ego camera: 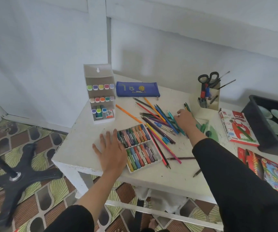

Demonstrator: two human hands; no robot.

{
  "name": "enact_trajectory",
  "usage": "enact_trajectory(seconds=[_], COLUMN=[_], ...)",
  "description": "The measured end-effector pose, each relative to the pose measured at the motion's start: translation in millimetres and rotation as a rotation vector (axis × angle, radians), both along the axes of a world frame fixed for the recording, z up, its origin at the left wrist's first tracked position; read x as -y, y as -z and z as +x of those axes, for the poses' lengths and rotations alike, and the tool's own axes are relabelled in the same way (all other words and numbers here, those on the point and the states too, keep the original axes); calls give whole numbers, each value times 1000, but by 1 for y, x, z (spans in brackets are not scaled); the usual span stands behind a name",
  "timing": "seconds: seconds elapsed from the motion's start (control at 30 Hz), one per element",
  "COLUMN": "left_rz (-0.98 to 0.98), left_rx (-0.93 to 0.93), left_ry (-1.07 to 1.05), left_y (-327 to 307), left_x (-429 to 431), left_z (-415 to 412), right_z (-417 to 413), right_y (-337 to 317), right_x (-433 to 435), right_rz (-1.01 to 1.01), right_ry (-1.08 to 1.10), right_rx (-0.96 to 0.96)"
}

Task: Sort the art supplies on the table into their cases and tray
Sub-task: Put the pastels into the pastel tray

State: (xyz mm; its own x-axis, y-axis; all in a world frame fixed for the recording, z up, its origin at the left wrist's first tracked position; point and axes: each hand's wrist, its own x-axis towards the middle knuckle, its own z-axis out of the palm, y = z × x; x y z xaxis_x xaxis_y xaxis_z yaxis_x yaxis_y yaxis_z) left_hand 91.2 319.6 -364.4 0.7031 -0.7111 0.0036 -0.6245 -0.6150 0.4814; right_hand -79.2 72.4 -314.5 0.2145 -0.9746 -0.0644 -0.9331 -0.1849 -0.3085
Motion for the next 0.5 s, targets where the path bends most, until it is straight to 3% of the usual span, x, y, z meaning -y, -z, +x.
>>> enact_trajectory(seconds=[0.37,0.5], left_rz=[30,28], left_rx=[-12,-7], left_ry=[-5,-3], left_y=[-1,-1], left_x=[2,1], left_z=[-1,-1], right_z=[-9,-17], right_y=[15,13], right_x=[-1,-5], right_rz=[-65,-41], right_ry=[108,85], right_rx=[213,199])
